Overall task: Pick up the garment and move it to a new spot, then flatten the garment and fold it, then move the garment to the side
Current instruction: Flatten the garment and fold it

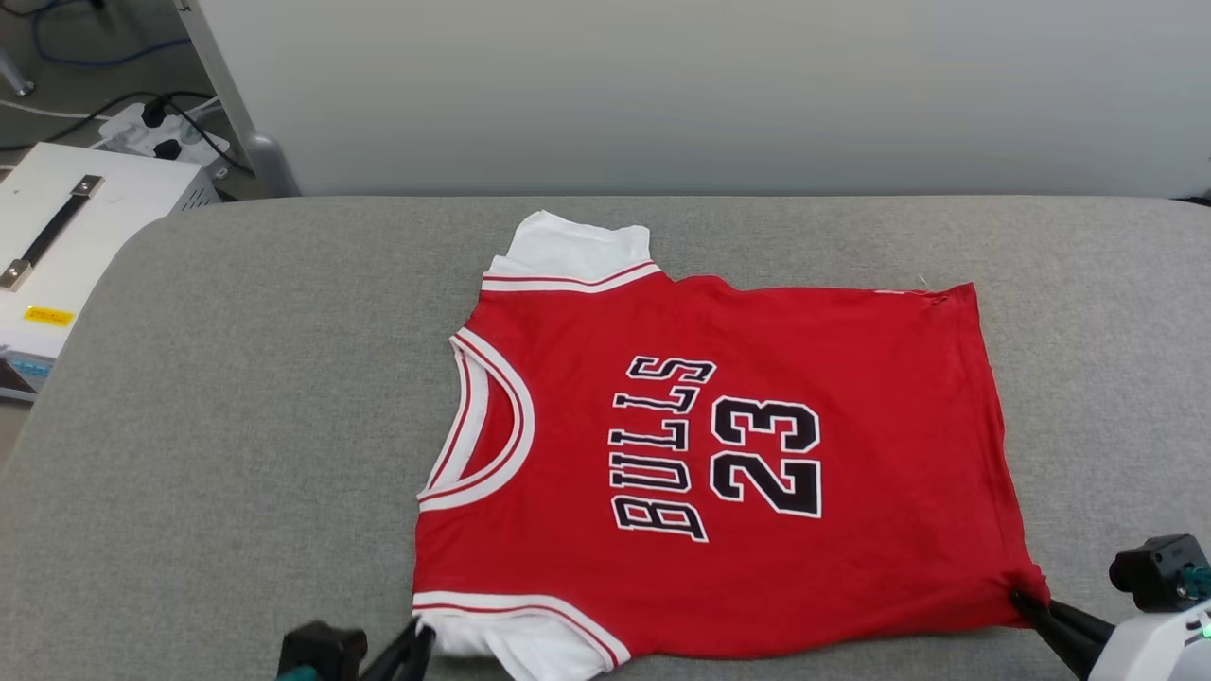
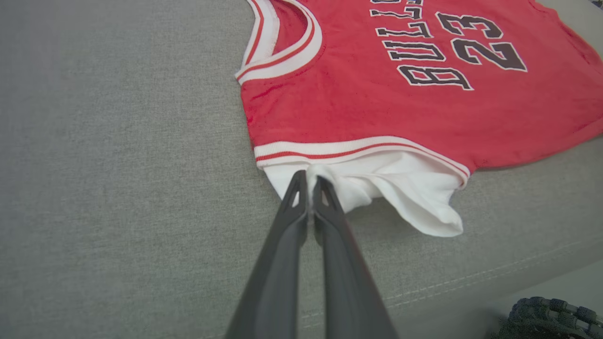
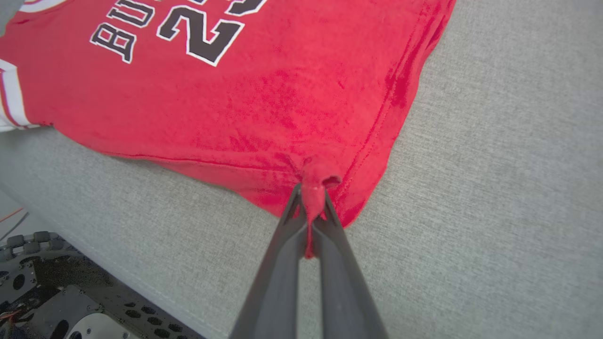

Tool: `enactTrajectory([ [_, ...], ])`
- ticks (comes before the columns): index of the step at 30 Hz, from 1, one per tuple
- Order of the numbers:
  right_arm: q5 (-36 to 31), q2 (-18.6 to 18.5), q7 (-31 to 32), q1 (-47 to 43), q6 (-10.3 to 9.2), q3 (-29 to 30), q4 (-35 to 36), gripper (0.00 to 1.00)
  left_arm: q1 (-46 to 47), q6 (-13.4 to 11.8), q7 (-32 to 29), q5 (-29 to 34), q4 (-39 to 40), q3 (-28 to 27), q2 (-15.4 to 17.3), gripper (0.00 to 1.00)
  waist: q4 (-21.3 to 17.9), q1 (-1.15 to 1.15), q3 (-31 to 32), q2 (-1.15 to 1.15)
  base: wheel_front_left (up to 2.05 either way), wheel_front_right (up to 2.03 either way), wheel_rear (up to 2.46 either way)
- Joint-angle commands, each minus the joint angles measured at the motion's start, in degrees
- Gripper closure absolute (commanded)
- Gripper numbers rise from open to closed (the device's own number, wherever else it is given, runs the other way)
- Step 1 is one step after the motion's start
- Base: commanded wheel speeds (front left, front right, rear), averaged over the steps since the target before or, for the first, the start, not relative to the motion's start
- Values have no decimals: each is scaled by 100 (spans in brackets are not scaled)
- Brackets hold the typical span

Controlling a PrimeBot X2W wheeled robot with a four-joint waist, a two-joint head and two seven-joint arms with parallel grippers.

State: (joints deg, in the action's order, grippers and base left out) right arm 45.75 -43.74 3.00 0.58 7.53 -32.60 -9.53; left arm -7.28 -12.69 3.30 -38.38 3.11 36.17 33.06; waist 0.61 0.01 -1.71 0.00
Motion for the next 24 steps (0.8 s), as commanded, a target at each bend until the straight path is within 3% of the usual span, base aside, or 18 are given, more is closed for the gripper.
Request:
enactTrajectory([
  [1, -81, 85, 76, 76, -4, 137, 85, 100, 407, 100, 42, 126, -78, -46, 25, 100, -39, -1, -79, 0, 0, 0, 0],
  [12, -84, 427, 410, 766, -4, 957, 301, 100, 2571, 859, 120, 538, -1097, -175, -40, 100, -296, -1, -821, 0, 0, 0, 0],
  [24, -290, 836, 384, 1971, -4, 763, -351, 100, 3871, 1336, 342, 722, -2841, -69, -410, 100, -489, -1, -1793, 0, 0, 0, 0],
])
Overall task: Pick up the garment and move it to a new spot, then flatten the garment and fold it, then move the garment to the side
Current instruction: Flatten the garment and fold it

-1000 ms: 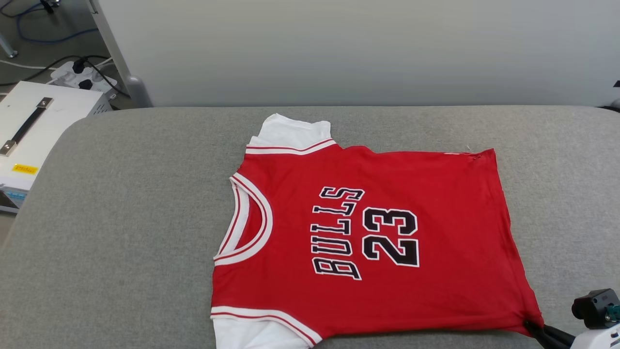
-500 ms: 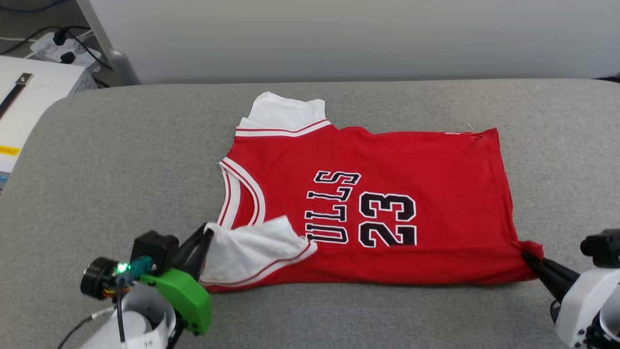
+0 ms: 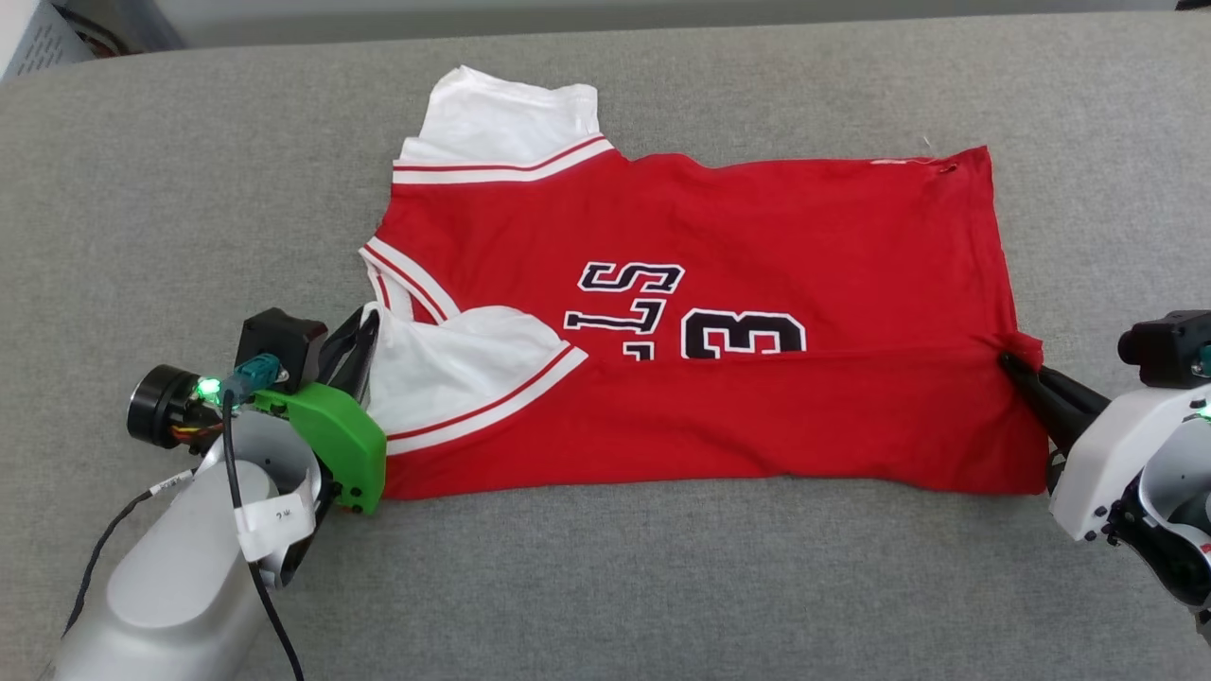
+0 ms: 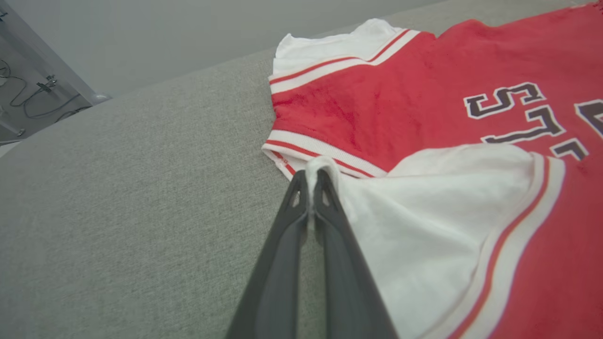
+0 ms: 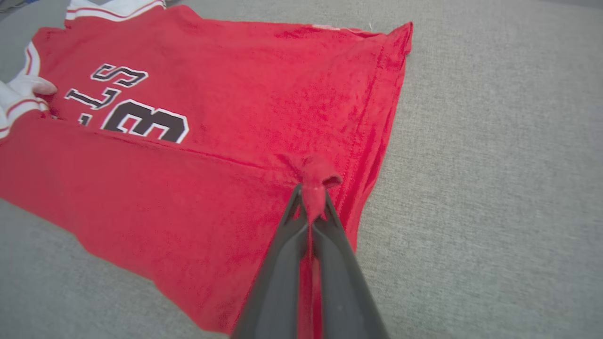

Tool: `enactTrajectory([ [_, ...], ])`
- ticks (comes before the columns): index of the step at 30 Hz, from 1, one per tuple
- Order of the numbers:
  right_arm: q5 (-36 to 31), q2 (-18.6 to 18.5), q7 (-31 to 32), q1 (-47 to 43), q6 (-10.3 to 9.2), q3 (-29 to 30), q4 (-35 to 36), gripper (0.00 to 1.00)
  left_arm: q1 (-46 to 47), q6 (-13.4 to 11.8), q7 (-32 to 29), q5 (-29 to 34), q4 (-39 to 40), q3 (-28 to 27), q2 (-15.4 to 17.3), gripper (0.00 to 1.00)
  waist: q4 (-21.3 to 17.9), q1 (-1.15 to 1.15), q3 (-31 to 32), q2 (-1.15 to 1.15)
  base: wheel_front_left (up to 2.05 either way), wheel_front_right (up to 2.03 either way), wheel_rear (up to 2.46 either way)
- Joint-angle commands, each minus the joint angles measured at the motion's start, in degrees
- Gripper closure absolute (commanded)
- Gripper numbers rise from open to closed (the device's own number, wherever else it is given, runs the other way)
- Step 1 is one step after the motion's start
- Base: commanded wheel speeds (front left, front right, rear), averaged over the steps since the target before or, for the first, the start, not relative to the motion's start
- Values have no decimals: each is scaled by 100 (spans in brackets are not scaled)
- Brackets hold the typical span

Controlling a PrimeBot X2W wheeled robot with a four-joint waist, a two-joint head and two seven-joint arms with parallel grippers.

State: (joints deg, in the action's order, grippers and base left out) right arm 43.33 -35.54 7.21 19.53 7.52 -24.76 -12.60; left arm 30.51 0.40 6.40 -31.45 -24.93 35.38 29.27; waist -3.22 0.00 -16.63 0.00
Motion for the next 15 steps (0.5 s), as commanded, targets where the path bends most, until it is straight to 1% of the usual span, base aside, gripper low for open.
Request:
enactTrajectory([
  [1, -75, 34, -53, 157, -3, -95, -157, 100, 130, 70, 53, 33, -195, 46, -84, 100, -97, 0, -339, 0, 0, 0, 0],
  [5, -155, 92, -219, 383, -3, -252, -596, 100, 232, 257, 255, 10, -780, 125, -241, 100, -72, 0, -387, 0, 0, 0, 0],
  [10, -79, 152, -389, 505, -3, -452, -960, 100, 314, 408, 467, -23, -1310, 219, -444, 100, -16, 0, -305, 0, 0, 0, 0],
  [11, -34, 167, -435, 517, -3, -479, -1016, 89, 330, 426, 517, -42, -1396, 216, -482, 80, 0, 0, -262, 0, 0, 0, 0],
  [12, -18, 167, -479, 528, -3, -495, -1050, 59, 342, 439, 540, -46, -1455, 224, -505, 1, 12, 0, -225, 0, 0, 0, 0],
  [13, -25, 127, -683, 522, -3, -548, -1083, 0, 430, 456, 652, -23, -1533, 208, -513, 0, 80, 0, -69, 0, 0, 0, 0],
  [15, -35, 67, -810, 480, -3, -555, -1044, 0, 504, 464, 699, -30, -1475, 162, -481, 0, 131, 0, 44, 0, 0, 0, 0],
])
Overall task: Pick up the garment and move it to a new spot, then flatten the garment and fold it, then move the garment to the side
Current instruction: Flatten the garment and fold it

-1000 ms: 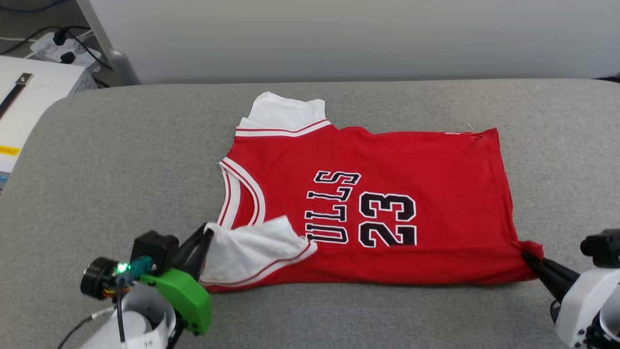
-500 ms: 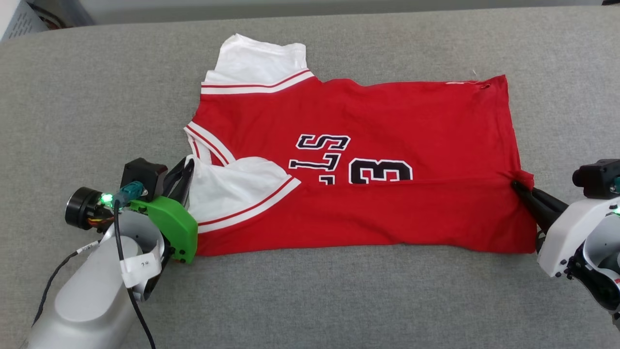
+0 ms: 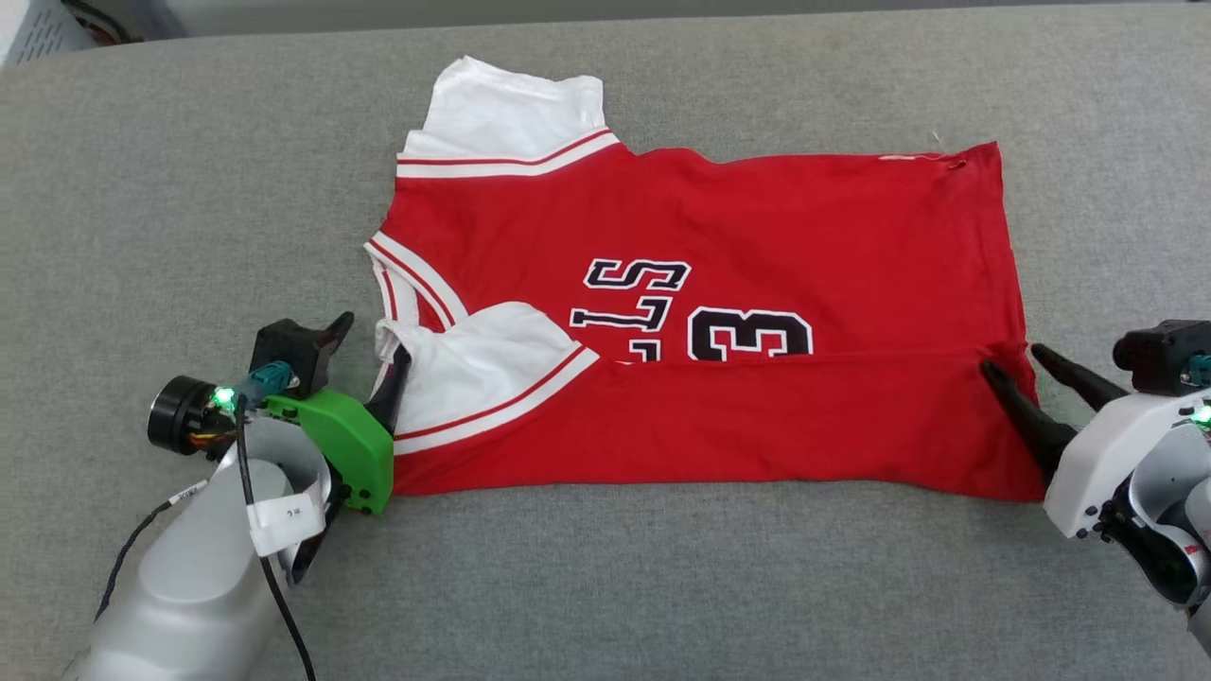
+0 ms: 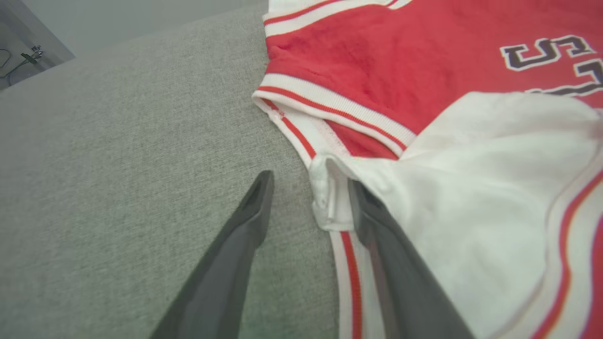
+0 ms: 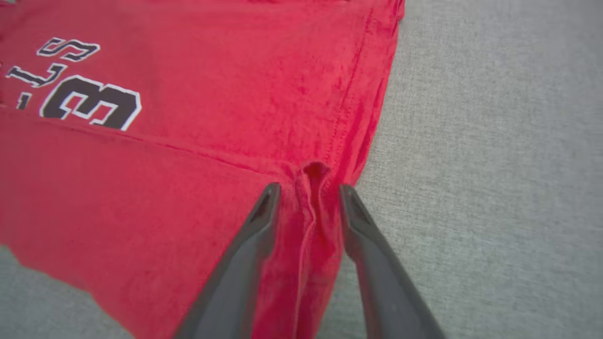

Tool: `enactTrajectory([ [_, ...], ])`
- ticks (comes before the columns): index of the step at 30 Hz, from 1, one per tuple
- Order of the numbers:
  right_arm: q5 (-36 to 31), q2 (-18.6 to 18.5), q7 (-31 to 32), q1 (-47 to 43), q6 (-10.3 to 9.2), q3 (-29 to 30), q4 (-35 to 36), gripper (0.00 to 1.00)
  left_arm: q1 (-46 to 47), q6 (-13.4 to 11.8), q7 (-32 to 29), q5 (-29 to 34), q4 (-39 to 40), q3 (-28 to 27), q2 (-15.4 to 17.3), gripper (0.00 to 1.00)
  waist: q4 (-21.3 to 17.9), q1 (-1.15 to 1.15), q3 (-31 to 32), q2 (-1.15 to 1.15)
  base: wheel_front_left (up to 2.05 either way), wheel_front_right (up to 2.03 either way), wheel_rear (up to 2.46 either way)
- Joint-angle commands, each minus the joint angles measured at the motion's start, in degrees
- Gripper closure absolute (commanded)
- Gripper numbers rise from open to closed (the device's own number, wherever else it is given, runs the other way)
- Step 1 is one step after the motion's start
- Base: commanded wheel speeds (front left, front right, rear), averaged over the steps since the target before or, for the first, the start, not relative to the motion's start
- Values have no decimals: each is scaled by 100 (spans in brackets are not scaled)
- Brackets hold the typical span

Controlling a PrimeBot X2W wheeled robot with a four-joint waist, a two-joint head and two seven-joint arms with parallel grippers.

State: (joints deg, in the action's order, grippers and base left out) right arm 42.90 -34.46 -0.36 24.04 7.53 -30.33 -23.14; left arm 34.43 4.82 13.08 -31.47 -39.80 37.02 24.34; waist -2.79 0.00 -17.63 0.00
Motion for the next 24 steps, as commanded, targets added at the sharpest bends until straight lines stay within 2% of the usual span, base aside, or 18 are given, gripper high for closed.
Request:
enactTrajectory([
  [1, 11, -67, -101, -3, -4, 10, 35, 0, 149, 32, 41, -36, 39, -23, 47, 0, 110, 0, 198, 0, 0, 0, 0],
  [4, 6, -166, -227, -122, -4, 77, 129, 0, 319, 84, -109, -90, 190, -49, 193, 0, 190, 0, 372, 0, 0, 0, 0],
  [7, -33, -247, -265, -233, -4, 138, 225, 0, 487, 163, -596, -249, 439, -6, 329, 0, 257, 0, 510, 0, 0, 0, 0],
  [14, 1, -332, 12, -416, -4, 221, 466, 0, 883, 260, -2471, -1164, 1219, 260, 669, 0, 344, 0, 620, 0, 0, 0, 0],
  [19, 62, -343, 238, -459, -4, 195, 591, 0, 1046, 265, -4174, -1935, 1747, 780, 930, 0, 320, 0, 619, 0, 0, 0, 0],
  [24, 99, -338, 356, -447, -4, 152, 667, 0, 1053, 266, -5202, -2432, 1865, 1135, 1078, 0, 239, 0, 568, 0, 0, 0, 0],
])
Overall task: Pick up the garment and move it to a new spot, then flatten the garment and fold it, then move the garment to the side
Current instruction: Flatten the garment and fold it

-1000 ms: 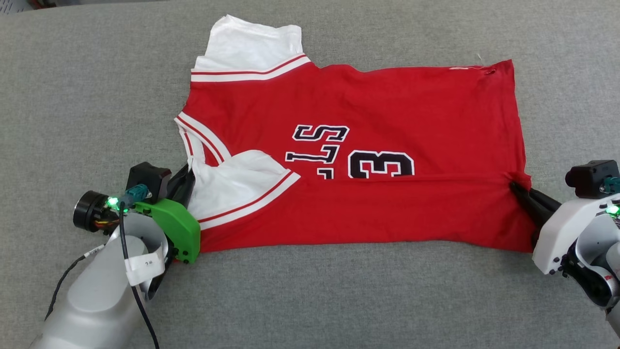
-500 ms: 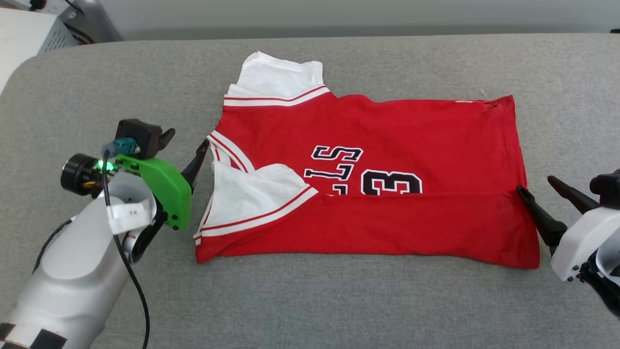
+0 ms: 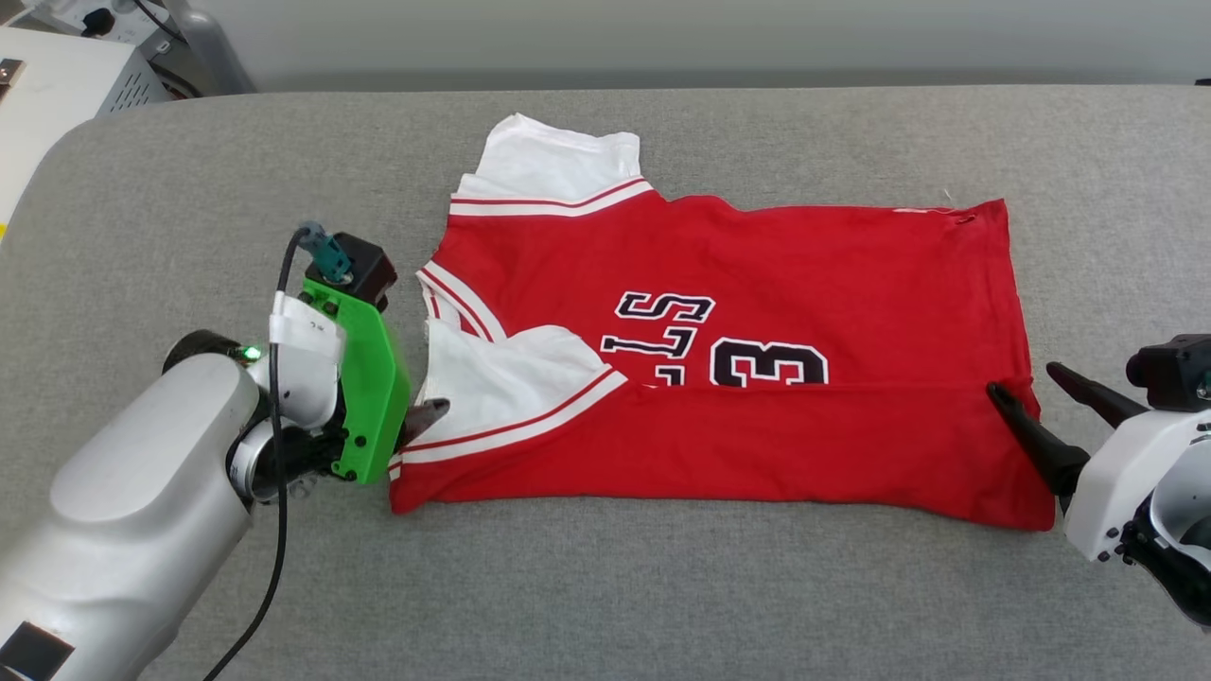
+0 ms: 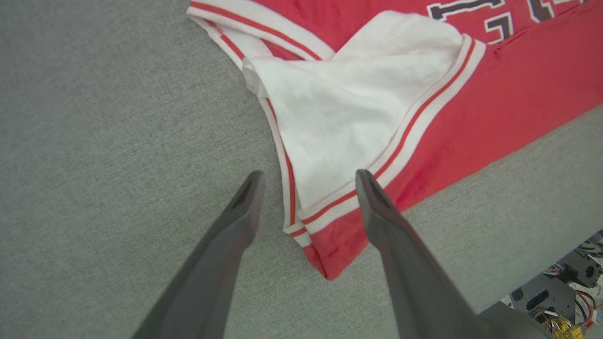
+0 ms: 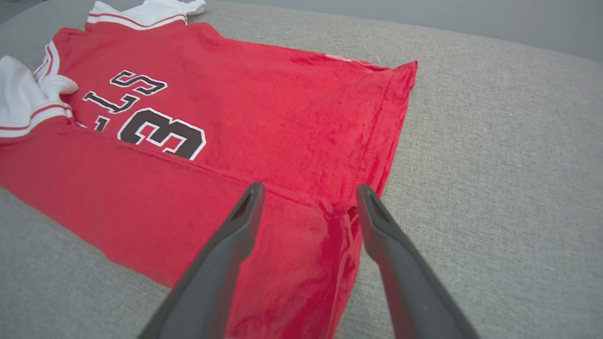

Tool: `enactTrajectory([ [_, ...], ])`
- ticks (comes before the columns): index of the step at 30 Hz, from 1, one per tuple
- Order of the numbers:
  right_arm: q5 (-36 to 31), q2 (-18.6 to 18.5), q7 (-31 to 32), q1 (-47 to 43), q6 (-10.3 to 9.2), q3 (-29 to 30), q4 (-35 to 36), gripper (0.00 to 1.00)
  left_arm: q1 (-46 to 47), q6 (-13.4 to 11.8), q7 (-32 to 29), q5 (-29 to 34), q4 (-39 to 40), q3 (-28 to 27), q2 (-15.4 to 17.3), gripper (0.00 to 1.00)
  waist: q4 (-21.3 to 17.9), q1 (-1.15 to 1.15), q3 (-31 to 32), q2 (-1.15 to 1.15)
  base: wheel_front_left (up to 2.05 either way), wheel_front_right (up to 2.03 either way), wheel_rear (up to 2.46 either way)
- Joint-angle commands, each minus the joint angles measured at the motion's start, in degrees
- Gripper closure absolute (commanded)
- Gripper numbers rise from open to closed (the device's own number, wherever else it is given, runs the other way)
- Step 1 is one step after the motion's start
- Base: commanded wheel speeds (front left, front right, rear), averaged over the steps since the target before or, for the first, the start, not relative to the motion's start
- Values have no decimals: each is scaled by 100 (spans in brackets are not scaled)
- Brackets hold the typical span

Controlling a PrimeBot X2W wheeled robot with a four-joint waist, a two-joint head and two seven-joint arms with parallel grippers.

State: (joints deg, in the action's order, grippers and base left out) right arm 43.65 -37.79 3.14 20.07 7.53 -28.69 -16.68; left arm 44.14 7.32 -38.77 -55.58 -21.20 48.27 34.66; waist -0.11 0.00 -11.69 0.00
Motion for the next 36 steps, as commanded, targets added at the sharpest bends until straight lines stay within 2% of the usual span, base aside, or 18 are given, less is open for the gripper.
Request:
enactTrajectory([
  [1, 32, 8, 28, -43, -4, -26, 35, 0, 60, 15, -137, -71, -31, 75, 70, 0, -62, 0, -49, 0, 0, 0, 0],
  [9, 57, 93, 112, 79, -4, -178, 39, 0, -295, 16, -482, -182, -538, 471, 67, 0, -270, 0, -239, 0, 0, 0, 0],
  [15, 75, 125, 97, 208, -4, -264, 1, 0, -546, 16, -310, -264, -958, 575, -91, 0, -339, 0, -343, 0, 0, 0, 0],
  [16, 68, 116, 94, 233, -4, -272, 3, 0, -570, 16, -282, -295, -982, 592, -117, 31, -344, 0, -345, 0, 0, 0, 0],
  [17, 48, 95, 82, 276, -4, -269, 10, 0, -579, 16, -194, -316, -997, 594, -138, 98, -347, 0, -339, 0, 0, 0, 0],
  [20, -1, -13, 133, 404, -4, -258, 83, 0, -554, 16, 25, -311, -958, 652, -116, 100, -339, 0, -277, 0, 0, 0, 0],
  [24, -108, -358, 494, 592, -4, -296, 351, 0, -500, 16, 407, -382, -738, 632, -4, 100, -311, 0, -144, 0, 0, 0, 0],
  [31, 301, -929, 2020, 643, -4, -355, 769, 0, -460, 16, 1002, -345, -173, 650, 269, 100, -224, 0, -62, 0, 0, 0, 0],
  [36, 510, -934, 2823, 525, -4, -404, 752, 0, -378, 15, 1175, -210, 140, 653, 372, 100, -119, 0, -168, 0, 0, 0, 0],
])
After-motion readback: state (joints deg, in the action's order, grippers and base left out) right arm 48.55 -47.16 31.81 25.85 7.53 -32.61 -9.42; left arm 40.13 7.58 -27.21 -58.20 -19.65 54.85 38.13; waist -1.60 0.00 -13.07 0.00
